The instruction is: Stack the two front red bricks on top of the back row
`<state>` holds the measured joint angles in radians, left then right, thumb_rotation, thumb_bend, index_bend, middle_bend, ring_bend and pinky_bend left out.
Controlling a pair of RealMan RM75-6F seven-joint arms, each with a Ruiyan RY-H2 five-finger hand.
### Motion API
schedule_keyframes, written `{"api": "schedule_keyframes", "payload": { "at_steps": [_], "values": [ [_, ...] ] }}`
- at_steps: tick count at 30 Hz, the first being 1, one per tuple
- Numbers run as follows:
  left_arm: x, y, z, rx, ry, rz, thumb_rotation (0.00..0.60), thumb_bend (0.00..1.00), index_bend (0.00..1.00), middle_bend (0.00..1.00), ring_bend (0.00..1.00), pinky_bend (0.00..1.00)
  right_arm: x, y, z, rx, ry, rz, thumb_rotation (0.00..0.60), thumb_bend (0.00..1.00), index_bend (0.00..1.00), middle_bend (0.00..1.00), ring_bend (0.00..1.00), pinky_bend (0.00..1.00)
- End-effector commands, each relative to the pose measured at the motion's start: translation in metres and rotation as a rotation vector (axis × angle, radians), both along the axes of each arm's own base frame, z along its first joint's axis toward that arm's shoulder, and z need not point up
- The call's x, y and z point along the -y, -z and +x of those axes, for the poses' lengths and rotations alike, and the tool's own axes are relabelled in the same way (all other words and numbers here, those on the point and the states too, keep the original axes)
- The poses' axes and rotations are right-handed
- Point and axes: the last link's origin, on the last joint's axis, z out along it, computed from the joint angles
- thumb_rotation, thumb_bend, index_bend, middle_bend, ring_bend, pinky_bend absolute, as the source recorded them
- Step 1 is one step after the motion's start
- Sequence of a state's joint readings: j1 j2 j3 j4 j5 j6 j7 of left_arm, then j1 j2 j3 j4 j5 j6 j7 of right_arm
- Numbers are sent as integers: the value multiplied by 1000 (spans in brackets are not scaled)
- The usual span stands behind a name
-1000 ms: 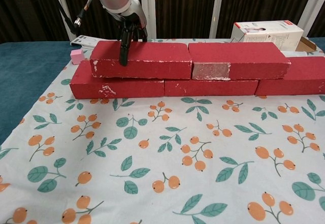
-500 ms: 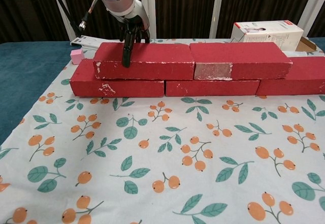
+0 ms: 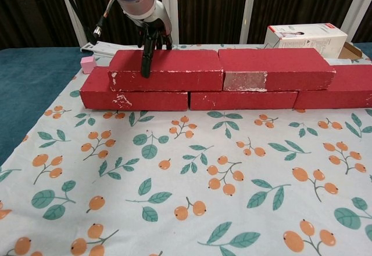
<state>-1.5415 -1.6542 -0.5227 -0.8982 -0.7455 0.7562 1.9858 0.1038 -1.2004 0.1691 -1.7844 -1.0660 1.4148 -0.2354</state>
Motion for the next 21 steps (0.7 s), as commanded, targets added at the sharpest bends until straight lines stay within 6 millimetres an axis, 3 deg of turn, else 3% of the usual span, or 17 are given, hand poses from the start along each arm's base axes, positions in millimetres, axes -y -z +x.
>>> {"api": "schedule_keyframes", "payload": {
  "at_steps": [1,10,21],
  "values": [
    [-1,-1,0,-7,3,8,600,65,187,90,0,135,0,0,0,0,1,0,600,68,0,0,0,0],
    [-3,-1,-1,-6,14,16,600,1,130,43,0,136,0,1,0,0,7,5,600,68,0,0,0,0],
    [-1,0,0,10,20,13,600,0,119,43,0,137,1,2,-1,-4,17,4,600,68,0,0,0,0]
  ]
}}
